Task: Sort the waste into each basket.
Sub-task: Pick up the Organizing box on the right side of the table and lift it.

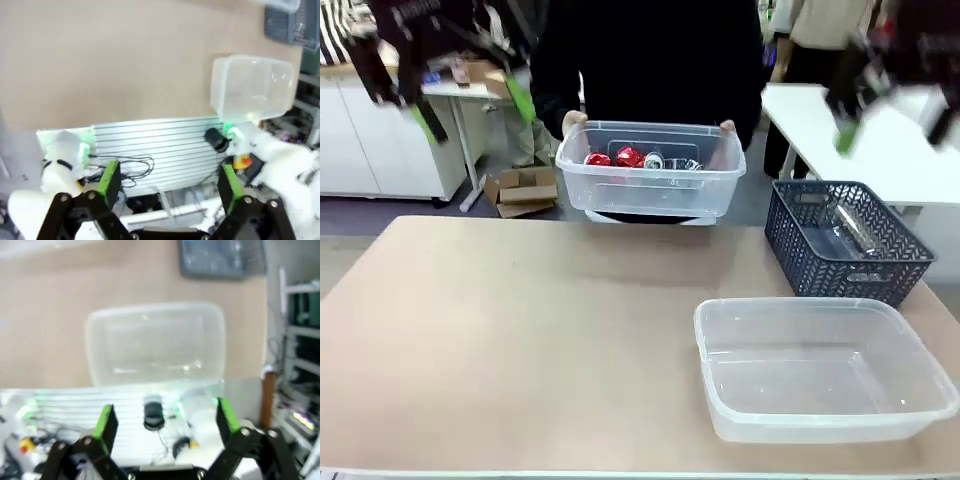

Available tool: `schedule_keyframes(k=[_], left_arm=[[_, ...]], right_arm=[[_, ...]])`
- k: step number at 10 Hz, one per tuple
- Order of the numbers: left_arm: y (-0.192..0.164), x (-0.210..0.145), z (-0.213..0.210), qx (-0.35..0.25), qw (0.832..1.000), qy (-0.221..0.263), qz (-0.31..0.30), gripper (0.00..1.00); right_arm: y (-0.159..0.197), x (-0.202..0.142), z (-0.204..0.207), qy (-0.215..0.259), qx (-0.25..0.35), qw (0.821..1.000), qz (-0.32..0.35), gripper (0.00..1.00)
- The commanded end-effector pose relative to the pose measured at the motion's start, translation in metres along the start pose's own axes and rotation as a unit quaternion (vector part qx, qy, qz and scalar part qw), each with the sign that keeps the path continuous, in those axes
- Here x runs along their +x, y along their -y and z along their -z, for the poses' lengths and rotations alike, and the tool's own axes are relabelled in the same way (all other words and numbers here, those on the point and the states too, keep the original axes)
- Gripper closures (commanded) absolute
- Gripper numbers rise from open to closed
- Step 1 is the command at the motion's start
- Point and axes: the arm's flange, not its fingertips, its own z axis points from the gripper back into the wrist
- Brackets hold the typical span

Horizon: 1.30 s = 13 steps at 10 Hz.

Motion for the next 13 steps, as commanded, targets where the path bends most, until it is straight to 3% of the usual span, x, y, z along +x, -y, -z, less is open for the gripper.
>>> schedule_keyframes(k=[1,2,3,4,7,9,11,13], left_arm=[[-0.002,0.032,0.068,0.029,0.999,0.039,0.014,0.0],[0.004,0.059,0.104,-0.032,0.998,-0.016,0.049,0.0],[0.007,0.083,0.141,-0.061,0.997,-0.047,0.024,0.0],[0.006,0.014,0.063,0.009,1.0,0.007,0.025,0.0],[0.006,0.014,0.063,0.009,1.0,0.007,0.025,0.0],[0.009,0.016,0.066,0.002,0.999,0.006,0.031,0.0],[0.025,-0.012,0.172,-0.023,0.999,0.004,0.03,0.0],[0.065,-0.012,0.254,-0.032,0.999,-0.006,0.043,0.0]], right_arm=[[0.041,-0.017,0.058,-0.027,-0.051,0.997,0.05,0.0],[0.065,-0.026,0.086,-0.042,-0.057,0.998,0.004,0.0],[0.081,-0.018,0.102,-0.025,-0.025,0.999,0.01,0.0],[0.037,-0.032,0.055,-0.035,-0.043,0.998,0.025,0.0],[0.037,-0.032,0.055,-0.035,-0.043,0.998,0.025,0.0],[0.051,-0.046,0.086,-0.023,-0.039,0.999,-0.013,0.0],[0.089,-0.07,0.129,-0.031,0.006,0.999,-0.028,0.0],[0.126,-0.081,0.191,-0.088,0.031,0.995,-0.043,0.0]])
